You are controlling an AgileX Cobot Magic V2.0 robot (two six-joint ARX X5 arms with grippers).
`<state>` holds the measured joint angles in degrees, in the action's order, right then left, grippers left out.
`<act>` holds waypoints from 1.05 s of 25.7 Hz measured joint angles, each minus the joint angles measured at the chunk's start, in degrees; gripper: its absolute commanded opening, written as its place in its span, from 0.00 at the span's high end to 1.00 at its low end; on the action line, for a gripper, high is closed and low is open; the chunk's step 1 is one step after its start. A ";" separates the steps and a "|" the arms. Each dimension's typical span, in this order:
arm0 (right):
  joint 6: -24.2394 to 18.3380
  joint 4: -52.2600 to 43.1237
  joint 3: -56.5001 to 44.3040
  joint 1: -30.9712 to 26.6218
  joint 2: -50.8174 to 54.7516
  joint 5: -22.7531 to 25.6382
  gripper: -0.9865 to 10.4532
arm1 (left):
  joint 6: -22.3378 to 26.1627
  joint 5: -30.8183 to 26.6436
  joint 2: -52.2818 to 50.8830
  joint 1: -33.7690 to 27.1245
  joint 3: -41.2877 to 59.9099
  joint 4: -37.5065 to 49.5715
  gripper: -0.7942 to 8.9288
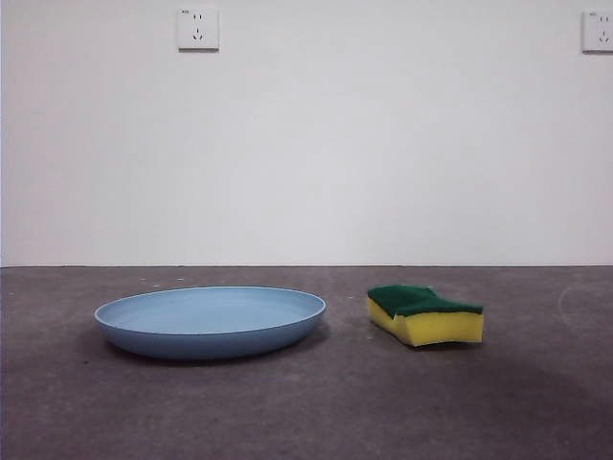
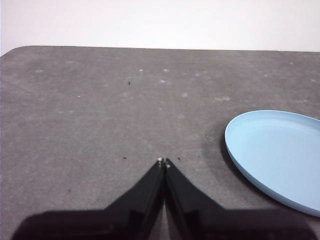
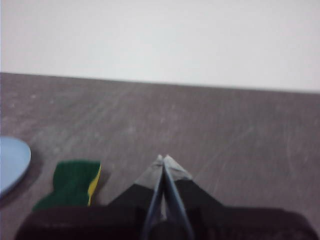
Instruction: Pick up the plate,pick up the cloth,clean the plate with the cloth
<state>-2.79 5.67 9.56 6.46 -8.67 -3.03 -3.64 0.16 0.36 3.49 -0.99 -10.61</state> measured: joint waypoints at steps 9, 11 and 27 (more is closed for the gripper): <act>3.98 0.07 -5.51 0.00 8.46 0.00 0.91 | 0.00 0.00 0.00 0.00 0.00 0.00 0.92; 4.55 1.73 -5.77 0.00 8.44 0.02 0.91 | 0.00 0.00 0.00 0.00 0.00 0.00 0.92; 9.86 11.82 -6.25 0.00 7.26 0.17 0.91 | 0.00 0.00 0.00 0.00 0.00 0.00 0.92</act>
<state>7.07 17.50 3.31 6.46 -1.41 -2.85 -3.64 0.16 0.36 3.49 -0.99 -10.61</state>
